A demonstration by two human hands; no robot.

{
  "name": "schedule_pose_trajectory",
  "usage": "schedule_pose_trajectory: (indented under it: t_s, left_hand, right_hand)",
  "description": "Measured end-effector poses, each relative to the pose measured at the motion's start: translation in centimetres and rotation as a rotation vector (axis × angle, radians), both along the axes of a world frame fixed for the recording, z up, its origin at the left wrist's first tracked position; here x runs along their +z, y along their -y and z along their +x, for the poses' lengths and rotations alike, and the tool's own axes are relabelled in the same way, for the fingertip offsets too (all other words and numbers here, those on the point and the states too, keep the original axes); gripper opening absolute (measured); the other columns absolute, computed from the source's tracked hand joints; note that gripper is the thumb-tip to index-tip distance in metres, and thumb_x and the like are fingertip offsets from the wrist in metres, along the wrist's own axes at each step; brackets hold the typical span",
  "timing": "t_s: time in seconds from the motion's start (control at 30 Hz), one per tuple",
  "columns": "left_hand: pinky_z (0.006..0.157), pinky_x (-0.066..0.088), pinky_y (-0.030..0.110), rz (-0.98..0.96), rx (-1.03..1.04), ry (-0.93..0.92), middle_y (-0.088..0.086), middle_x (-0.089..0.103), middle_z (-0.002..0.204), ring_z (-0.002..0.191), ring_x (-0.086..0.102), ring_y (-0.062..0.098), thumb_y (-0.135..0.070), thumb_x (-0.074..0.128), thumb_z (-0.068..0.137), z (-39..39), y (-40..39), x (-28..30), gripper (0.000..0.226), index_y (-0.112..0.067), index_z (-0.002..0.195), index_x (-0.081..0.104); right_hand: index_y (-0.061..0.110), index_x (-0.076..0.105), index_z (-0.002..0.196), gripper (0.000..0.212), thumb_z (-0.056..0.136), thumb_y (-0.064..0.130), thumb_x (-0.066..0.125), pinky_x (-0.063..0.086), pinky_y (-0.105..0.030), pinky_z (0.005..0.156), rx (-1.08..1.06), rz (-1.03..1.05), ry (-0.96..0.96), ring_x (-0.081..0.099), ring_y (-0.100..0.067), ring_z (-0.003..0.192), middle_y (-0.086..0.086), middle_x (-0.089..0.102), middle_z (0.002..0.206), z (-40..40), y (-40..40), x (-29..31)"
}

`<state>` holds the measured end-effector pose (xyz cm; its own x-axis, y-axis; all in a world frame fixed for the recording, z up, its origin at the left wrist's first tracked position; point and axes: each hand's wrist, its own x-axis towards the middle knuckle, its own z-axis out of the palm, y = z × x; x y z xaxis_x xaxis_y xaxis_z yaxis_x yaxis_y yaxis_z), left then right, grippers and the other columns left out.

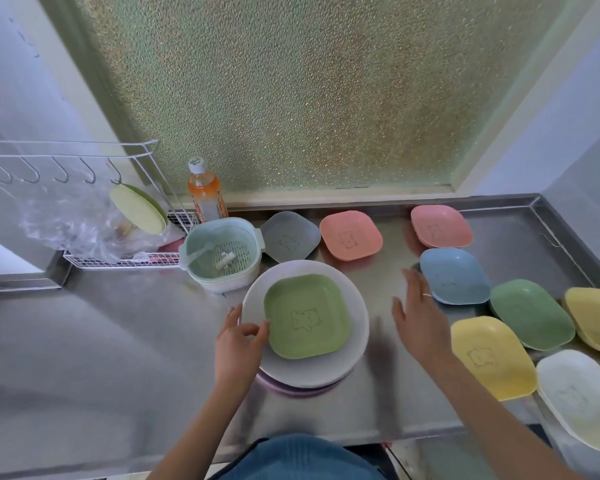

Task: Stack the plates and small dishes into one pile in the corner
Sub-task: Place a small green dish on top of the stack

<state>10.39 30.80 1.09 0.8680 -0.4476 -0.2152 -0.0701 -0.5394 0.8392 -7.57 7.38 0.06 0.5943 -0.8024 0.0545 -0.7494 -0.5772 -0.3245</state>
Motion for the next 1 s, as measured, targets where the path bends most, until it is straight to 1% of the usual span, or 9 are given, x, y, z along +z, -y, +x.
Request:
schedule_pose_trajectory:
  t_s: [0.1,0.27,0.4,0.5,0.57,0.67,0.83,0.93,1.0]
  left_hand:
    - [0.083,0.041,0.026,0.034,0.022,-0.003,0.000,0.048,0.141,0.117,0.056,0.022,-0.026,0.064,0.086,0.0,0.1,-1.0,0.036,-0.008,0.056,0.070]
    - [0.068,0.040,0.020,0.057,0.021,0.015,-0.002,0.051,0.136,0.085,0.055,0.002,-0.025,0.063,0.087,-0.2,0.2,-0.7,0.037,0.001,0.062,0.071]
    - [0.072,0.035,0.019,0.033,0.015,0.009,-0.001,0.052,0.134,0.096,0.050,0.007,-0.025,0.064,0.087,-0.2,0.1,-0.3,0.033,-0.002,0.064,0.073]
    - [0.071,0.038,0.020,0.016,0.019,-0.016,-0.004,0.055,0.129,0.095,0.055,0.010,-0.028,0.066,0.085,0.1,-0.2,-0.5,0.032,-0.007,0.062,0.073]
    - [0.066,0.038,0.014,0.007,0.025,-0.037,-0.004,0.059,0.125,0.088,0.058,0.006,-0.028,0.067,0.084,0.2,-0.2,-0.6,0.031,-0.009,0.060,0.072]
    - [0.057,0.036,0.004,-0.023,0.015,-0.044,-0.003,0.063,0.110,0.083,0.057,-0.003,-0.027,0.066,0.084,0.0,-0.2,-0.3,0.024,-0.017,0.064,0.071]
    - [0.071,0.043,0.013,-0.102,0.005,-0.065,-0.011,0.062,0.108,0.094,0.060,0.008,-0.021,0.066,0.084,0.1,-0.3,-0.4,0.009,-0.019,0.089,0.074]
    - [0.095,0.040,0.024,-0.107,0.020,-0.082,-0.016,0.048,0.129,0.113,0.051,0.008,-0.021,0.065,0.087,0.1,-0.1,-0.4,0.031,-0.016,0.118,0.066]
    - [0.103,0.034,0.027,-0.090,-0.006,-0.081,-0.012,0.039,0.143,0.128,0.043,0.011,-0.024,0.061,0.089,0.3,-0.1,-0.6,0.037,-0.021,0.126,0.060]
  right_hand:
    - [0.013,0.007,0.148,0.075,0.089,0.016,0.053,0.046,-0.048,0.082,-0.153,0.071,-0.225,0.051,-0.044,0.112,-0.018,0.010,0.155,-0.6,3.1,-1.9]
    - [0.004,0.006,0.146,0.074,0.087,0.006,0.050,0.044,-0.047,0.087,-0.226,0.226,-0.260,0.052,-0.046,0.111,-0.028,0.026,0.144,-0.6,5.3,-4.1]
    - [0.007,0.027,0.140,0.051,0.091,0.005,0.040,0.044,-0.044,0.083,-0.263,0.206,-0.214,0.051,-0.042,0.106,-0.023,0.046,0.126,0.1,4.6,-3.8]
    - [0.007,0.046,0.123,0.032,0.092,0.005,0.037,0.043,-0.038,0.073,-0.154,0.148,-0.298,0.056,-0.037,0.098,-0.018,0.055,0.114,0.6,3.0,-3.4]
    - [0.008,0.055,0.107,0.022,0.091,0.008,0.041,0.042,-0.035,0.070,-0.092,0.121,-0.340,0.057,-0.034,0.095,-0.015,0.059,0.108,0.8,1.8,-3.3]
    - [0.009,0.057,0.096,0.013,0.086,0.012,0.049,0.039,-0.034,0.062,-0.087,0.032,-0.215,0.057,-0.032,0.094,-0.011,0.061,0.101,1.4,0.1,-2.5]
    - [0.011,0.061,0.084,0.011,0.079,0.016,0.051,0.044,-0.033,0.050,0.158,-0.200,0.229,0.053,-0.026,0.081,-0.007,0.057,0.079,3.3,-3.3,1.4]
    - [0.013,0.065,0.088,0.014,0.079,0.013,0.055,0.041,-0.028,0.064,0.429,-0.232,0.389,0.046,-0.019,0.079,-0.004,0.056,0.078,4.1,-5.5,2.1]
    - [0.012,0.067,0.089,0.015,0.076,0.006,0.063,0.041,-0.026,0.069,0.549,-0.179,0.376,0.048,-0.019,0.078,-0.005,0.057,0.078,4.1,-6.5,1.9]
